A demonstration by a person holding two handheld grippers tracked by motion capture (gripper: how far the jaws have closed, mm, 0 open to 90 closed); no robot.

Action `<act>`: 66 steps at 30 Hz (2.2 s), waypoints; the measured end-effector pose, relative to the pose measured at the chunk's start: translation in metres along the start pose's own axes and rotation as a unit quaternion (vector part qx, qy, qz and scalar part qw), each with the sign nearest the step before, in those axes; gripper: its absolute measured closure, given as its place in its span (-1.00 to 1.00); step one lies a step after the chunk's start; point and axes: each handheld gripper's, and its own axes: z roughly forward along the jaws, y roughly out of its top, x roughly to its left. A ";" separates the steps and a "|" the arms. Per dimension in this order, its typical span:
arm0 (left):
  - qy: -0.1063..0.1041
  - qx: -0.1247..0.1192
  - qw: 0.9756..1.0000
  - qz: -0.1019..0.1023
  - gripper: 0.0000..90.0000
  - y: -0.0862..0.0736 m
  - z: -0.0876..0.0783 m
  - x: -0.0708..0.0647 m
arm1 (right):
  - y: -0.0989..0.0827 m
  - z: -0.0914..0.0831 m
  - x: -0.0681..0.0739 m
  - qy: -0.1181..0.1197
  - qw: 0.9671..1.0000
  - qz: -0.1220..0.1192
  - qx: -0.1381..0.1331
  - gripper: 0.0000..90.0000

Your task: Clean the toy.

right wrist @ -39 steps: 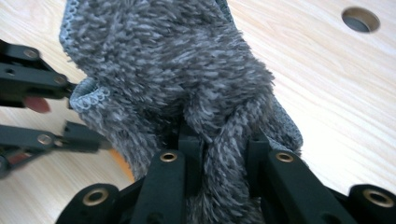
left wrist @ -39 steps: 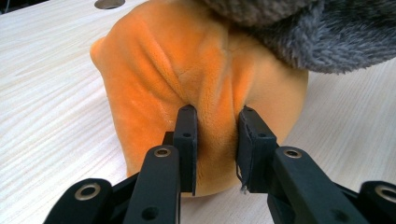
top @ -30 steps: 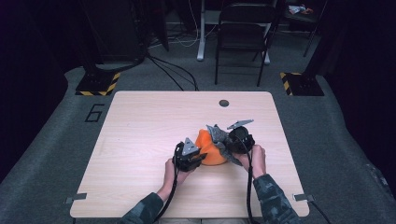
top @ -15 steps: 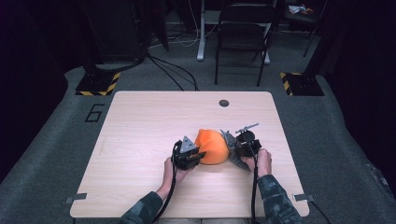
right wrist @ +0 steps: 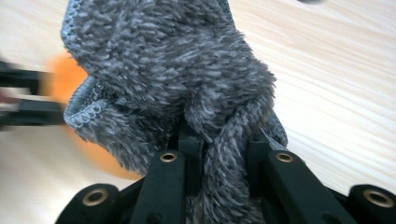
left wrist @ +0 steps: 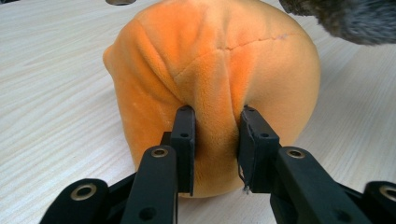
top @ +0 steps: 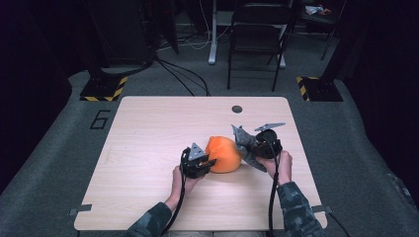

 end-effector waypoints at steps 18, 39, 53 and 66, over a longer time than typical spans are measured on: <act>0.045 0.009 0.998 0.046 0.15 -0.002 0.002 -0.016 | -0.004 0.029 0.014 0.002 0.999 -0.016 0.034 0.68; 0.026 -0.009 0.997 0.071 0.77 0.006 -0.006 -0.031 | 0.019 0.007 0.065 0.008 0.997 -0.066 -0.028 0.67; 0.013 0.004 0.998 0.065 0.75 0.004 -0.001 -0.025 | 0.008 0.018 0.043 -0.013 0.998 -0.055 0.009 0.67; 0.007 0.004 0.998 0.060 0.73 0.003 0.001 -0.023 | -0.011 0.027 0.009 -0.030 0.999 -0.015 0.039 0.67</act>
